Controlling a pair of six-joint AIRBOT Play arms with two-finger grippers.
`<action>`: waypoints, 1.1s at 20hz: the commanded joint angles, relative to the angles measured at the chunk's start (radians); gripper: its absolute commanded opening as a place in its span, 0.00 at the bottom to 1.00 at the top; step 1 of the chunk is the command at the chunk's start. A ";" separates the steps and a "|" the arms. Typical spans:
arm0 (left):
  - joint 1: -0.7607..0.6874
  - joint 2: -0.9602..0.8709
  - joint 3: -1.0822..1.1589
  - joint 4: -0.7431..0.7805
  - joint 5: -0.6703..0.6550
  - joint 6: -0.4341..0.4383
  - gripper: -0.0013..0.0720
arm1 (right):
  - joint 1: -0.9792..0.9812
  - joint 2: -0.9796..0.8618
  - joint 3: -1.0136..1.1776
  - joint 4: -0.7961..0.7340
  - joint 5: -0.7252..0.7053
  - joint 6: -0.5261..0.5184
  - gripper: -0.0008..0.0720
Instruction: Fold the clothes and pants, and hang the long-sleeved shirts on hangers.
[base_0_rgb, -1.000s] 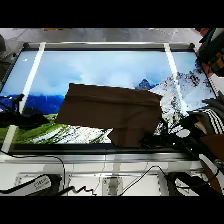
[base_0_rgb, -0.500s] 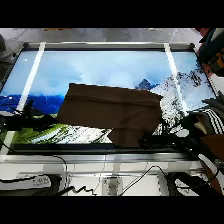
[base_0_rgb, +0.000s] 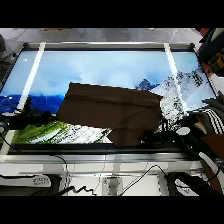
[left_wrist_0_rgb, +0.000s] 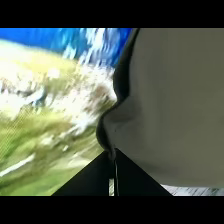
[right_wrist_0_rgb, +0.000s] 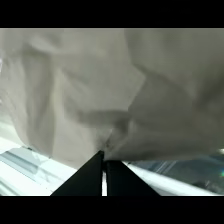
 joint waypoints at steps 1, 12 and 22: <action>0.000 0.041 0.049 -0.047 -0.045 0.021 0.06 | 0.001 0.026 0.111 -0.070 0.026 -0.003 0.02; 0.028 0.607 -0.088 0.224 -0.156 -0.075 0.06 | 0.001 0.442 0.264 -0.300 0.240 0.288 0.02; 0.016 0.727 -0.374 -0.229 0.212 -0.103 0.06 | 0.002 0.261 0.268 -0.226 -0.271 0.462 0.02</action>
